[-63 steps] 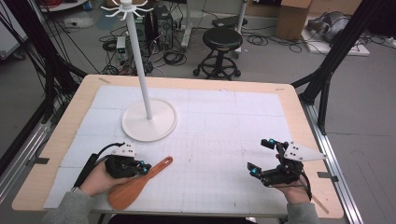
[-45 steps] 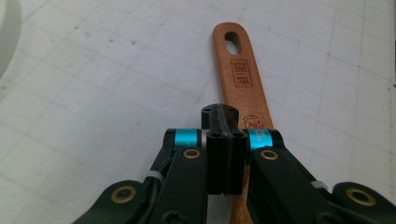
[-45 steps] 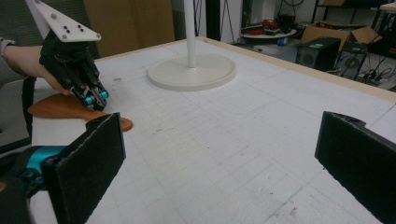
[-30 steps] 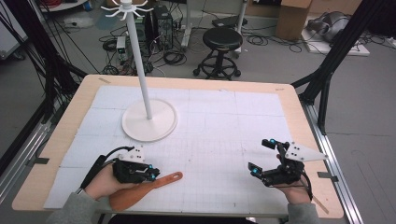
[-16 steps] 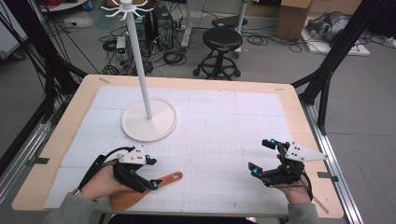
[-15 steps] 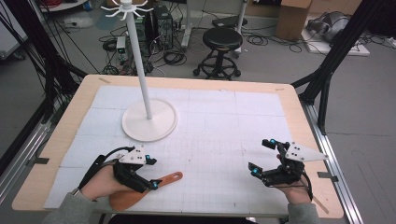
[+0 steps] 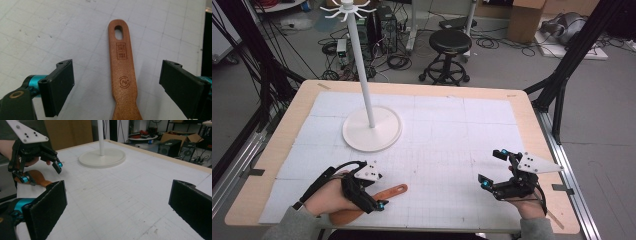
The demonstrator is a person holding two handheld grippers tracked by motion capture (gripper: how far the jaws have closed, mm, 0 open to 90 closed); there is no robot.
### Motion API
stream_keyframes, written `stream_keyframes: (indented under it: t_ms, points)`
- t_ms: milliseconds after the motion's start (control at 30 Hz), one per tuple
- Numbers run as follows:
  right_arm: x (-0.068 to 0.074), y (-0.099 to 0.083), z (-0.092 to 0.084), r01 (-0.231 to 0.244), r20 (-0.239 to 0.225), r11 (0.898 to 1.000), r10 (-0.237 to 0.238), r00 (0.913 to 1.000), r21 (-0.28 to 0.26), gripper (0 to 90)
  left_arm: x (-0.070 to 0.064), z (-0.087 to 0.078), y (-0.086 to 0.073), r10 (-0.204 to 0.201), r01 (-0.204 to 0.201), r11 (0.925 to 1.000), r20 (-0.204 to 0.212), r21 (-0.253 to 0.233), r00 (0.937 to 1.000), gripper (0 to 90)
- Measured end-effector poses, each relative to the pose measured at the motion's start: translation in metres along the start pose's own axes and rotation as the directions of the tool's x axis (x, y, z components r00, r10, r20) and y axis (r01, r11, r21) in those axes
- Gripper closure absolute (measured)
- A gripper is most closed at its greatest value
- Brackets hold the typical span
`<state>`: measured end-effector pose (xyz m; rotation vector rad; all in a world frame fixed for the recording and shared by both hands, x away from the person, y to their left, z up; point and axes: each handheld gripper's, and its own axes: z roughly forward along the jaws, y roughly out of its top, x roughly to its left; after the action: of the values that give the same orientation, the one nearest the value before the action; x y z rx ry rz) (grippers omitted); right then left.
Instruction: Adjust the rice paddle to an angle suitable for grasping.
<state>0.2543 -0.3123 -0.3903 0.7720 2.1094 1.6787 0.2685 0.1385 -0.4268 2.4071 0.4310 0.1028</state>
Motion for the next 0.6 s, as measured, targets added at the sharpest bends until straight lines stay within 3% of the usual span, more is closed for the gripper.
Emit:
stream_keyframes:
  t_ms: [600]
  points:
    - [0.0010, -0.0017, -0.0053, -0.003, 0.011, 1.000, 0.003, 0.9999, 0.002, 0.1, 0.0028, 0.0026, -0.0009, -0.007, 0.007, 0.9984, -0.010, 0.056, 0.9999, 30.4]
